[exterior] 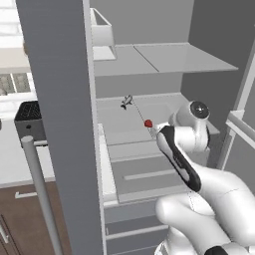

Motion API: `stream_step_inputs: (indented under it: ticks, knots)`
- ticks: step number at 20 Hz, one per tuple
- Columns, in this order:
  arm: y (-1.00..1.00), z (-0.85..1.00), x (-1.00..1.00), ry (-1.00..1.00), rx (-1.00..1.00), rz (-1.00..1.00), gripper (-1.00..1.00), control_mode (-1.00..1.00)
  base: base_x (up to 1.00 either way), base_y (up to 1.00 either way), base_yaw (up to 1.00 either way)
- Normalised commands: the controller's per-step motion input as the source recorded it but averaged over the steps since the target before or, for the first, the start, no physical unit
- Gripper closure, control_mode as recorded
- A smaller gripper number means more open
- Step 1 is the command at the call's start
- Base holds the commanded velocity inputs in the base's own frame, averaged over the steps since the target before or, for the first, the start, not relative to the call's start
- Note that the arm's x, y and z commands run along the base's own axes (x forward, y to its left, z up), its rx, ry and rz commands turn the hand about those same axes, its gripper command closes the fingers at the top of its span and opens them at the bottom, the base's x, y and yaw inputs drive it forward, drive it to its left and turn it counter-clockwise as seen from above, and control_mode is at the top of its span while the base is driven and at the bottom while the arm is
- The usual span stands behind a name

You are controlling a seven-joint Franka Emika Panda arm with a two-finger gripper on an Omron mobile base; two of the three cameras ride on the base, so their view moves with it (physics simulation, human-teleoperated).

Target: Take the strawberry from the fridge and place it on top of the pancake, located on the dining counter.

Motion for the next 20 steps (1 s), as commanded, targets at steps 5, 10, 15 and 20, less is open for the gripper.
stream_step_inputs:
  ticks: [5,10,15,20]
  knots:
    - [0.0,-0.04,0.61,0.02,0.0,-0.03,-1.0,-1.0,0.0,0.0,0.0]
    - [0.0,-0.14,0.56,0.0,0.0,0.0,-1.0,-1.0,0.0,0.0,0.0]
    - [0.0,-0.29,0.44,0.04,-0.04,-0.01,-1.0,-1.0,0.0,0.0,0.0]
    - [0.0,-0.41,0.34,0.04,-0.01,0.0,-1.0,-1.0,0.0,0.0,0.0]
